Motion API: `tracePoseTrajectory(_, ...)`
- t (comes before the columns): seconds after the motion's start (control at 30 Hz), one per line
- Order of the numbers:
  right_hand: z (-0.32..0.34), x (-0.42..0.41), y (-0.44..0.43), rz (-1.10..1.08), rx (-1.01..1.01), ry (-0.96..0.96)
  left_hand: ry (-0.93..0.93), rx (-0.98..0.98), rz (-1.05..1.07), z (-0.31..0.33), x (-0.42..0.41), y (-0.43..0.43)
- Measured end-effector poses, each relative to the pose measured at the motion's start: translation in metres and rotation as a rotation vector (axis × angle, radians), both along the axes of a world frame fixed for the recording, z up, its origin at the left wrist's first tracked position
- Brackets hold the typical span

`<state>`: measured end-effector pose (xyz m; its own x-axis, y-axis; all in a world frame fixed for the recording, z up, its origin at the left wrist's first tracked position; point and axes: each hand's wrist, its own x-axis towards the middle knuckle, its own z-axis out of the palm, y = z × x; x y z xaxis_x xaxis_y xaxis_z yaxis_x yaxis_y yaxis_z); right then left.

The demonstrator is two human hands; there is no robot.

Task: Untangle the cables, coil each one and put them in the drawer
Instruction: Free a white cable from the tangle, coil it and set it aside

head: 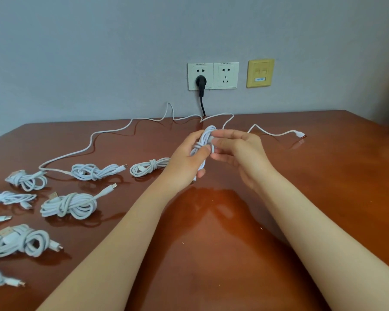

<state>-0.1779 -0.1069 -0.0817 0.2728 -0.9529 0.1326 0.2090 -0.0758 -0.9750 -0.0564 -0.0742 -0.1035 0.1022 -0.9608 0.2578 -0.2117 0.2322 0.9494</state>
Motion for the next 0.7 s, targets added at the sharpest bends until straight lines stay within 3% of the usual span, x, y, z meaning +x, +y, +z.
tracePoseTrajectory(0.1,-0.002,0.001,-0.001,-0.053,-0.015,0.000,0.029,0.010,-0.034,-0.001,0.000,0.002)
tracePoseTrajectory(0.2,-0.008,0.000,-0.008,-0.267,-0.197,0.180,0.037,0.015,-0.068,-0.001,-0.005,0.002)
tracePoseTrajectory(0.27,-0.011,0.000,-0.010,-0.286,-0.232,0.189,0.060,0.009,-0.061,0.000,-0.007,0.002)
tracePoseTrajectory(0.53,-0.010,0.005,-0.007,0.029,0.081,-0.092,0.224,0.007,-0.027,0.008,-0.007,0.003)
tracePoseTrajectory(0.7,-0.013,-0.003,-0.010,0.094,0.154,-0.113,0.082,0.022,-0.105,0.008,-0.006,0.004)
